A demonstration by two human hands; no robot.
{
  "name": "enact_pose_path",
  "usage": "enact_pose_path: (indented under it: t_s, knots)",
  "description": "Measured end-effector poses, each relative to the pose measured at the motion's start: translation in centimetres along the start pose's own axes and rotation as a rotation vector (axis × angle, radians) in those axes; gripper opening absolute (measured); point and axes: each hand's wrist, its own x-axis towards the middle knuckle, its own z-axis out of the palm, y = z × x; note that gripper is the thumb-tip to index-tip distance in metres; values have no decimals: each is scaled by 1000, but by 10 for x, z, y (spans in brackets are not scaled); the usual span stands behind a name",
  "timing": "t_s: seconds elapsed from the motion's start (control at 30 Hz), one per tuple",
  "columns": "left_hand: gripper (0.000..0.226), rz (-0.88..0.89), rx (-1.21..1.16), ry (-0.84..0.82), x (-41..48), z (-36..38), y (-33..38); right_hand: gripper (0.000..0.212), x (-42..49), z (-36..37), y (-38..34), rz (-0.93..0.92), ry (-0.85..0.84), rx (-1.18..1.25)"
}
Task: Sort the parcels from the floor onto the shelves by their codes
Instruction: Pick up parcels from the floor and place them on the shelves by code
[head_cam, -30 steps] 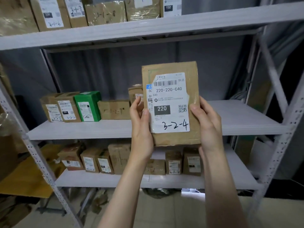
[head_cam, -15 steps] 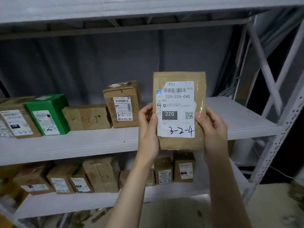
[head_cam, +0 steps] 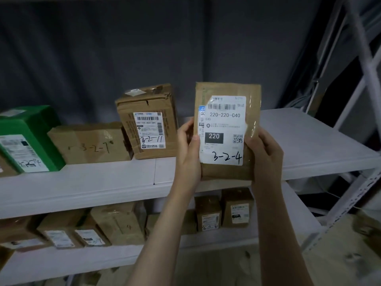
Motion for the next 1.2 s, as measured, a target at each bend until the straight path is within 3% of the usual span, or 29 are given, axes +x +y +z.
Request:
enact_pose_path:
  t_s: [0.1, 0.23, 0.43, 0.53, 0.67, 0.83, 1.03, 1.2]
  knots:
    - [30, 3, 28, 4, 7, -1, -14, 48, 3, 2, 15, 6, 37, 7]
    - [30, 8, 22, 5, 20, 0, -26, 63, 9, 6, 27, -8, 60, 27]
    - [28, 15, 57, 83, 28, -2, -58, 63, 26, 11, 56, 2, 74, -30]
    - [44, -74, 124, 122, 25, -8, -88, 54, 27, 12, 83, 59, 41, -180]
    - [65, -121, 199, 137, 28, -12, -100, 47, 25, 15, 103, -17, 56, -388]
    - [48, -106, 214, 164, 27, -11, -106, 47, 24, 21, 106, -60, 95, -445]
    - [26, -35, 281, 420, 25, -5, -110, 56, 25, 26, 115, -52, 162, -560]
    - [16, 3, 373, 429, 28, -6, -114, 37, 28, 28, 113, 12, 177, -678]
